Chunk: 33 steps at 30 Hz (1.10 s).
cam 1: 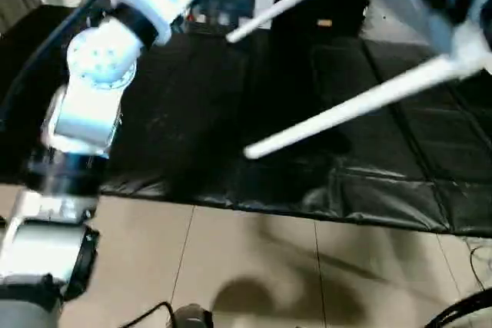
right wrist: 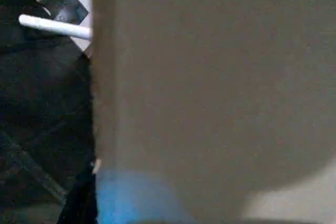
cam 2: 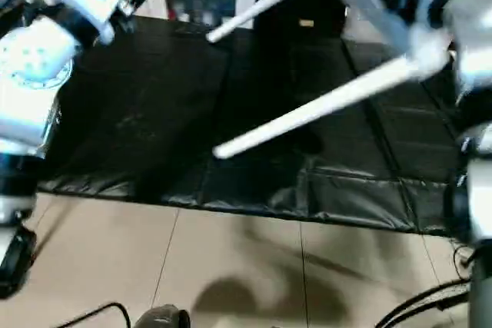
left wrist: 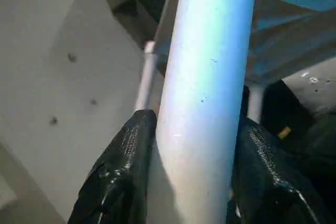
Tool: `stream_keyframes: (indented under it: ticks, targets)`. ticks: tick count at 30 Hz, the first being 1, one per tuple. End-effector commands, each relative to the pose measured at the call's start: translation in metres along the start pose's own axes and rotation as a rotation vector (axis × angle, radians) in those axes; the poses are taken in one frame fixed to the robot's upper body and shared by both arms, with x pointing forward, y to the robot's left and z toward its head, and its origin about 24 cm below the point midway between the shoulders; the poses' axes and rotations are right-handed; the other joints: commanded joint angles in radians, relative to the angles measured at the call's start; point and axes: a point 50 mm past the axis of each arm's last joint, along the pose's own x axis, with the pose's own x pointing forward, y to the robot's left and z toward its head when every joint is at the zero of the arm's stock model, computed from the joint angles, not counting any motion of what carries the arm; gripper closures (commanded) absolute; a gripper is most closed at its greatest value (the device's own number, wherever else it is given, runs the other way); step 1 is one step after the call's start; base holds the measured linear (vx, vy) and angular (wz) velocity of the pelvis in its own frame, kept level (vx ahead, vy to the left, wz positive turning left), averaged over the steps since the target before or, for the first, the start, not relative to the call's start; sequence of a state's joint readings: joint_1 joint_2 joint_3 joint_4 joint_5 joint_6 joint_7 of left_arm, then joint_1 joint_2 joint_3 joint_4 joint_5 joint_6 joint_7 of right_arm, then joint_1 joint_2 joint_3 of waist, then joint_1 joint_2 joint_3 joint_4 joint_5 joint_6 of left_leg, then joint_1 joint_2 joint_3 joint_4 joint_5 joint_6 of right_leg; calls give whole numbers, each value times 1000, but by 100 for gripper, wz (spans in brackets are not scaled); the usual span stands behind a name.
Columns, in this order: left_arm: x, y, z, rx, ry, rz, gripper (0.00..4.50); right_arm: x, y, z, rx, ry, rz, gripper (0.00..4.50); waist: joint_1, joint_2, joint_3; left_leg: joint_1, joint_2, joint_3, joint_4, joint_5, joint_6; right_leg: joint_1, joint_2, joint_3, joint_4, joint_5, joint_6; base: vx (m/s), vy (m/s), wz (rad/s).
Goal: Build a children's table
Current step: Flip table
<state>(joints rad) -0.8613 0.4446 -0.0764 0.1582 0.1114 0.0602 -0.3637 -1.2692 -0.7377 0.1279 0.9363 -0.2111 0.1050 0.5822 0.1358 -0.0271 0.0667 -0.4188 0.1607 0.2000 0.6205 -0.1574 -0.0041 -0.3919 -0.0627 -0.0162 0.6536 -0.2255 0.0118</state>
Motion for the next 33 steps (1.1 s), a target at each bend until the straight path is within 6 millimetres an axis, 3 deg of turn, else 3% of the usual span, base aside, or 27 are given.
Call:
stream_keyframes:
  ticks: [1, 3, 5, 6, 8, 11, 15, 17, 18, 20, 21, 22, 23, 24, 25, 26, 27, 28, 29, 30, 32, 33]
  targets:
    - [0, -31, -21, -214, 145, -119, 266, 8, 16, 26, -93, -97, 182, 218, -21, -21, -62, 57, 69, -35, -66, -356, -64, 3, -81, 29, -88, -315, -208, 0, 0, 0]
    - [0, -29, -19, -284, 163, -113, 267, 9, 15, 30, -77, -133, 172, 183, -21, -20, -58, 56, 65, -38, -65, -397, -74, -4, -81, 28, -96, -373, -188, 0, 0, 0]
    - [0, -28, -19, -323, 167, -103, 269, 9, 14, 32, -89, -159, 154, 180, -22, -20, -54, 59, 65, -41, -66, -445, -84, -12, -83, 28, -102, -411, -167, 0, 0, 0]
    - [0, -28, -20, -359, 178, -94, 269, 9, 13, 38, -103, -220, 108, 169, -26, -13, -56, 58, 64, -44, -68, -466, -92, -13, -82, 28, -100, -415, -159, 0, 0, 0]
    - [-1, -28, -21, -369, 186, -91, 269, 9, 13, 44, -105, -281, 87, 141, -33, -19, -56, 55, 63, -46, -72, -485, -97, -13, -80, 25, -102, -407, -152, 0, 0, 0]
    - [-2, -31, -23, -386, 204, -96, 269, 5, 16, 60, -100, -448, 80, 116, -43, -18, -57, 55, 60, -47, -70, -508, -86, -14, -82, 24, -106, -412, -146, 0, 0, 0]
    - [-6, -32, -26, -367, 233, -99, 276, -5, 13, 78, -92, -663, 27, 83, -48, -16, -60, 51, 63, -47, -74, -505, -70, -12, -83, 16, -104, -366, -155, 0, 0, 0]
    - [-9, -32, -30, -284, 235, -115, 279, -14, 6, 89, 4, -816, -37, 59, -50, -14, -64, 52, 65, -48, -75, -507, -67, -11, -84, 16, -103, -342, -162, 0, 0, 0]
    - [-11, -33, -33, -255, 239, -120, 279, -18, 3, 92, 51, -873, -57, 59, -51, -15, -67, 45, 66, -48, -78, -478, -56, -3, -84, 15, -98, -294, -168, 0, 0, 0]
    - [-14, -35, -37, -228, 240, -130, 286, -22, 1, 94, 111, -937, -87, 45, -45, -12, -75, 44, 70, -42, -75, -396, -29, 2, -84, 14, -89, -179, -191, 0, 0, 0]
    - [-18, -36, -42, -224, 248, -127, 290, -23, 1, 90, 152, -950, -113, 28, -43, -10, -75, 42, 71, -38, -74, -348, -14, 2, -81, 10, -84, -124, -208, 0, 0, 0]
    - [-19, -36, -43, -223, 250, -125, 290, -23, 1, 89, 163, -952, -121, 28, -44, -11, -72, 38, 71, -38, -77, -347, -15, 4, -78, 5, -81, -121, -216, 0, 0, 0]
    - [-23, -37, -47, -218, 250, -127, 291, -23, 2, 81, 209, -954, -152, 15, -41, -4, -72, 40, 69, -38, -77, -356, -21, 3, -78, 5, -80, -125, -216, 0, 0, 0]
    - [-28, -38, -51, -223, 256, -126, 291, -21, 5, 68, 292, -936, -174, 2, -42, -2, -73, 39, 69, -40, -78, -364, -30, 6, -81, 6, -80, -121, -213, 0, 0, 0]
    - [-28, -38, -51, -223, 256, -126, 291, -21, 5, 68, 292, -936, -174, 2, -42, -5, -74, 40, 70, -40, -81, -371, -40, 7, -82, 5, -81, -117, -205, 0, 0, 0]
    - [-35, -40, -55, -237, 239, -127, 292, -18, 15, 43, 438, -906, -188, 0, -43, -3, -76, 40, 68, -41, -81, -367, -44, 10, -80, 4, -78, -106, -207, 0, 0, 0]
    - [-36, -40, -55, -239, 229, -130, 293, -18, 18, 36, 478, -901, -190, 0, -40, -4, -78, 41, 70, -38, -81, -342, -36, 13, -84, 7, -80, -67, -203, 0, 0, 0]
    - [-39, -40, -56, -224, 215, -124, 293, -18, 23, 26, 560, -898, -188, 0, -42, 15, -82, 42, 67, -41, -83, -336, -38, 15, -78, 4, -82, -28, -203, 0, 0, 0]
    - [-42, -41, -58, -214, 207, -127, 293, -18, 29, 14, 612, -882, -196, 0, -43, 9, -83, 43, 68, -40, -82, -334, -38, 16, -78, 4, -77, -10, -209, 0, 0, 0]
    - [-47, -41, -60, -201, 200, -127, 293, -19, 37, -1, 669, -857, -205, 0, -37, 15, -86, 44, 65, -40, -81, -321, -31, 18, -78, 2, -76, 11, -218, 0, 0, 0]
    - [-55, -41, -65, -194, 198, -117, 293, -23, 52, -29, 745, -799, -230, 0, -34, 12, -87, 44, 67, -39, -82, -314, -29, 21, -81, 2, -76, 9, -224, 0, 0, 0]
    - [-55, -41, -65, -195, 198, -117, 293, -24, 53, -31, 750, -795, -234, 0, -32, 11, -87, 44, 68, -37, -82, -312, -31, 20, -83, 2, -76, -3, -227, 0, 0, 0]
